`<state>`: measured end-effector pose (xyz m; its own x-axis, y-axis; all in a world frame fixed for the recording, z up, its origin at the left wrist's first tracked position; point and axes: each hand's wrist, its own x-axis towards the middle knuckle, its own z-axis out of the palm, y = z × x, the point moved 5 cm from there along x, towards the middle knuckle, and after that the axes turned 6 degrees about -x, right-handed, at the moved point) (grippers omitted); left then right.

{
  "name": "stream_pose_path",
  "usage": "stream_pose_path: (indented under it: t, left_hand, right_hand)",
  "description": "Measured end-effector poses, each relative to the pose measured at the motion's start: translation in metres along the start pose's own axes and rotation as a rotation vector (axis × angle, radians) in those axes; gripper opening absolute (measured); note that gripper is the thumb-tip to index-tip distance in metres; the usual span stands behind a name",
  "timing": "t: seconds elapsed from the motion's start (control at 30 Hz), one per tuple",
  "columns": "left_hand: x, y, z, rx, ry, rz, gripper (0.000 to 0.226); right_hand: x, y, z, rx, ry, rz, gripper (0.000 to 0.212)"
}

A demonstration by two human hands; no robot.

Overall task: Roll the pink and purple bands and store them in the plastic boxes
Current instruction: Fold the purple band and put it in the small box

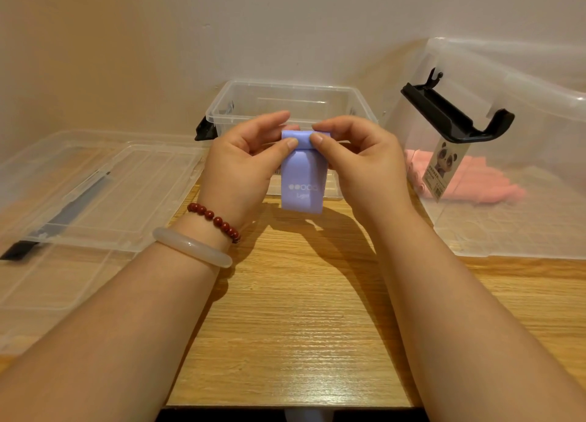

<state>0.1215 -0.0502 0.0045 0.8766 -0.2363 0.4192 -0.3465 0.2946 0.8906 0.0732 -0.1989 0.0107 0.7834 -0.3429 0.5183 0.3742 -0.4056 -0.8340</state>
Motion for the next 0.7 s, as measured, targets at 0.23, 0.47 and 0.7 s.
stream_pose_path:
  t: [0.23, 0.47, 0.7]
  left_hand:
    - [-0.002, 0.001, 0.0019, -0.005, -0.036, -0.041, 0.028]
    - [-0.0012, 0.0017, -0.0001, -0.019, 0.016, -0.014, 0.029]
    - [-0.0016, 0.0001, 0.0003, -0.031, 0.007, -0.034, 0.026]
  right_hand:
    - [0.0008, 0.0007, -0.0021, 0.003, -0.034, -0.006, 0.019]
    - [0.0003, 0.0002, 0.0006, 0.019, -0.044, 0.004, 0.021]
    - [0.0023, 0.0035, -0.0014, 0.006, -0.019, 0.005, 0.015]
